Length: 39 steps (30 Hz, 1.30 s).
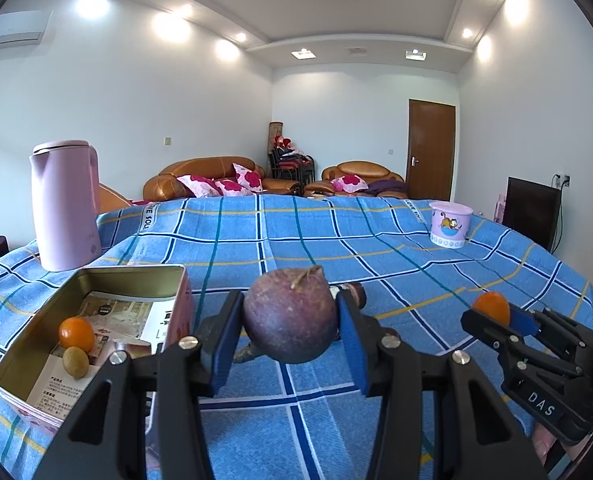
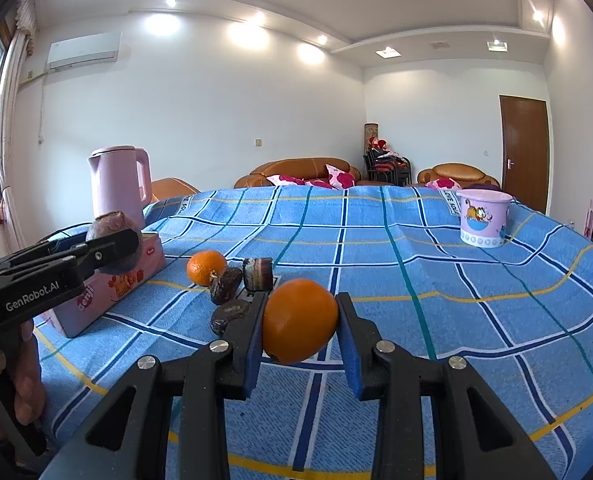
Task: Organize fruits
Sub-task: 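Lift the passion fruit with the left tool while the right tool lifts the orange toward the tin, then lower the passion fruit into the tin and open the left tool while the right tool releases the orange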
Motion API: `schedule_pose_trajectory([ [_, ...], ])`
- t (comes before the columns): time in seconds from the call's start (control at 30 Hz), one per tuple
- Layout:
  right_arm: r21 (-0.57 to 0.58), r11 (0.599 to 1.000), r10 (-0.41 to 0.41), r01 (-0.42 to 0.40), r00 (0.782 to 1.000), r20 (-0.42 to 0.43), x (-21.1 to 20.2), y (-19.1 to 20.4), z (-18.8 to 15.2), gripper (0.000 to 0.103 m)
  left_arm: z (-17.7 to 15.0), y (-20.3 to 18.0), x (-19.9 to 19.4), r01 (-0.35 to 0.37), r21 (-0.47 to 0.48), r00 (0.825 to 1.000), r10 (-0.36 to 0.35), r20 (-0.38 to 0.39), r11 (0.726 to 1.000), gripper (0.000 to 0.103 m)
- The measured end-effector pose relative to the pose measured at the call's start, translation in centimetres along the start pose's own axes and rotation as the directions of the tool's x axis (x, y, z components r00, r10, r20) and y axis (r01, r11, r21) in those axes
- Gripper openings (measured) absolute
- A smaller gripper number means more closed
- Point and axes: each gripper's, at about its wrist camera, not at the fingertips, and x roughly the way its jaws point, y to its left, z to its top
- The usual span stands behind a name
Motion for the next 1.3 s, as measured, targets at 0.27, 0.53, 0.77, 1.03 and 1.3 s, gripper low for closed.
schedule_pose_trajectory([
  [0.27,-0.015,1.000,0.013,-0.012,1.000,0.026,-0.7,0.9,1.4,0.035,0.7,0.4,-1.3,-0.010,0.005,1.000,0.010,0.022,1.000,0.049],
  [0.53,-0.019,0.998,0.062,-0.061,0.995,0.072,-2.3,2.1,4.0,0.036,1.4,1.1,-2.2,-0.034,0.006,0.999,0.033,0.021,0.999,0.049],
  [0.77,-0.019,0.992,0.129,-0.128,0.988,0.080,-2.2,3.6,6.4,0.036,1.9,2.3,-2.7,-0.084,0.014,0.996,0.084,0.015,0.996,0.049],
  [1.03,-0.017,0.982,0.190,-0.190,0.979,0.078,-1.9,5.0,8.7,0.036,2.7,5.0,-3.4,-0.141,-0.008,0.990,0.141,0.007,0.990,0.049],
  [1.3,-0.032,0.963,0.268,-0.266,0.960,0.077,-2.0,7.3,11.3,0.036,3.6,8.7,-4.0,-0.213,-0.037,0.977,0.213,-0.008,0.976,0.049],
])
